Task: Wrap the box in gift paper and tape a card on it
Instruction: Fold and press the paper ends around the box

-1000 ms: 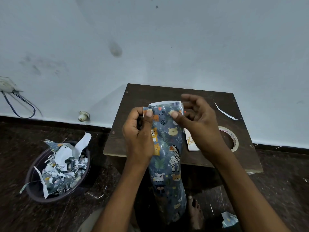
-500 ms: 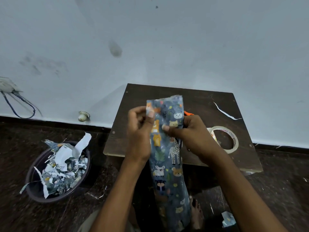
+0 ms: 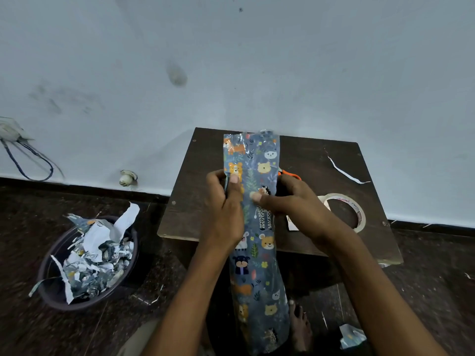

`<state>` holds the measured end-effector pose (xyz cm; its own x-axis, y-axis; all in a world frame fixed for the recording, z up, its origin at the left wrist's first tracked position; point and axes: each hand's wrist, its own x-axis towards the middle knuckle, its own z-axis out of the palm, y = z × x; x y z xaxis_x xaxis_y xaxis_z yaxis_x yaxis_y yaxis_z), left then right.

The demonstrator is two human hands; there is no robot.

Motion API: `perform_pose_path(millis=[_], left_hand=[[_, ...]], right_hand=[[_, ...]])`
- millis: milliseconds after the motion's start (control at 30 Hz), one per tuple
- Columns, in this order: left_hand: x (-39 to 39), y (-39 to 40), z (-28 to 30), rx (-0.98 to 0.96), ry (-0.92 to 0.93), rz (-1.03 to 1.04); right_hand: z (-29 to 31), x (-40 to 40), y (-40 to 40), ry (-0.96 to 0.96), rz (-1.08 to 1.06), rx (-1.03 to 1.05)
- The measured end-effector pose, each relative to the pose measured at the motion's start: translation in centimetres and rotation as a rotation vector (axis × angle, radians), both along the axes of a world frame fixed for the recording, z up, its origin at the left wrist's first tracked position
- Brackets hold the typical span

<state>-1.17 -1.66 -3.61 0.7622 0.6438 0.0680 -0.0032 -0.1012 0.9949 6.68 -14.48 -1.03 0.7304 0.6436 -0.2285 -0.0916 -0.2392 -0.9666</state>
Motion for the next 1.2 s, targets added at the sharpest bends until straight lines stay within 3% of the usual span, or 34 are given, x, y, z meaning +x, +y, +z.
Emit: perform_pose_path(millis=[233, 400, 533, 800, 1000, 1200], left_hand=[[0.0, 0.0, 0.7, -0.103, -0.025, 0.055], [0.2, 1.1, 0.6, -0.483, -0.062, 0.112], [0.0, 1.7, 0.8, -0.653, -0.061, 0.128], [-0.2, 1.5, 1.2, -0.641, -0.087, 0.141], [-0.1, 1.5, 0.9, -0.500, -0.099, 0.102], [0.1, 1.1, 0.8, -0.453, -0.115, 0.115]], right_hand=[[0.7, -0.5, 0.1, 0.026, -0.148, 0.064], [0.6, -0.7, 0.1, -0.002, -0.211, 0.093], [0.8, -0.8, 0.1, -0.038, -0.205, 0.143], [1.2, -0.9, 0.2, -0.071, -0.219, 0.182], [0.9, -0.5, 0.4, -0.084, -0.312, 0.183], [1.0, -0.1, 0.3, 0.027, -0.293, 0.189]])
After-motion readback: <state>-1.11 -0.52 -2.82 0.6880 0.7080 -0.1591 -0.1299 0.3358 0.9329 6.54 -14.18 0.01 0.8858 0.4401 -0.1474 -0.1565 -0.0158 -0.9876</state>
